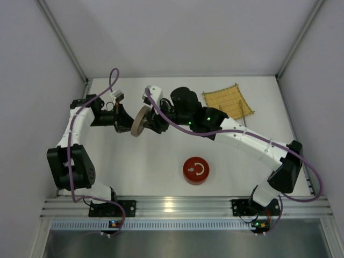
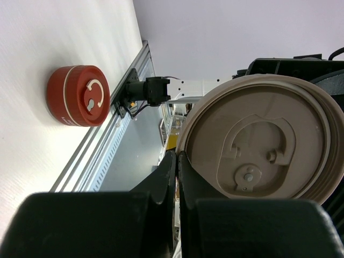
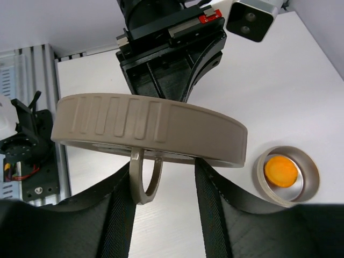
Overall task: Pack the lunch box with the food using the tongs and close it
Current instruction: Pick up the box lid from the center of the board.
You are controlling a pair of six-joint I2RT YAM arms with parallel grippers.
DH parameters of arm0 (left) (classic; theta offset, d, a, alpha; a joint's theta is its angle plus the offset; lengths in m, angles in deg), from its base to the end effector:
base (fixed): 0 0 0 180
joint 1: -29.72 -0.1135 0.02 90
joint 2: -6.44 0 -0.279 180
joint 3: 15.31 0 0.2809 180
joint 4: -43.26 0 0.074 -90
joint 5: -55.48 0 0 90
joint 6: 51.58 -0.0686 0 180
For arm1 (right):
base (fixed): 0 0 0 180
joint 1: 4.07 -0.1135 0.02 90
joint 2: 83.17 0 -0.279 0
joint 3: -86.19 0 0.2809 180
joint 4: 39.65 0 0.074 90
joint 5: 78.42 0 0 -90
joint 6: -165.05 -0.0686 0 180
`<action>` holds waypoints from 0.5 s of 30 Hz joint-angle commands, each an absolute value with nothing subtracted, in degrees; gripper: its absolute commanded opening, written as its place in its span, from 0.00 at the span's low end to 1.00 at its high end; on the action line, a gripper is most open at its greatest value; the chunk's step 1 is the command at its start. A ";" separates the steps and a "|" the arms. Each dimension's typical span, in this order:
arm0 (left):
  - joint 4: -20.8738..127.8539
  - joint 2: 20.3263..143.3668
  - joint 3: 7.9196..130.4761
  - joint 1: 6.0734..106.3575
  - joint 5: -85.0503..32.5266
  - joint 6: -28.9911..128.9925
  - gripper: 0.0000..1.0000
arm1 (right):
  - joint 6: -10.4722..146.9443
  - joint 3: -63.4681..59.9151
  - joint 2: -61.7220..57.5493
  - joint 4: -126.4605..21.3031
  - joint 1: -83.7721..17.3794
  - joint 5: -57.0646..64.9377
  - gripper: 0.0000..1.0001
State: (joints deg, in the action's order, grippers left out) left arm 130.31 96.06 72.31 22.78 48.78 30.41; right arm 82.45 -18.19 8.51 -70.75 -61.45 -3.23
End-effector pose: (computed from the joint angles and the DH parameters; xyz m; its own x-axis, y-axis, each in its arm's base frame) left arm 0.3063 -0.0314 0.3007 -0.9825 -0.1032 -0.1548 0.1405 0.1335 -0.9810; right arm 0.2199 0.3761 0.4098 -0.0470 -0.3045 -0.9514 -0.9591 0.2800 -0.0422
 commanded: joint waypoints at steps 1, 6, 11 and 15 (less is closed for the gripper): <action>131.88 94.24 72.88 22.95 61.10 27.70 0.00 | 81.91 -20.98 8.59 -67.37 -62.34 -0.46 0.39; 133.55 94.77 74.02 22.95 61.10 25.59 0.00 | 81.99 -21.50 8.77 -67.37 -62.34 -2.30 0.23; 134.78 95.30 74.28 22.69 61.01 22.62 0.00 | 82.61 -21.42 8.50 -67.80 -62.25 -8.36 0.00; 135.57 96.17 74.81 21.89 60.57 22.25 0.00 | 82.96 -21.07 8.24 -67.98 -62.25 -11.62 0.00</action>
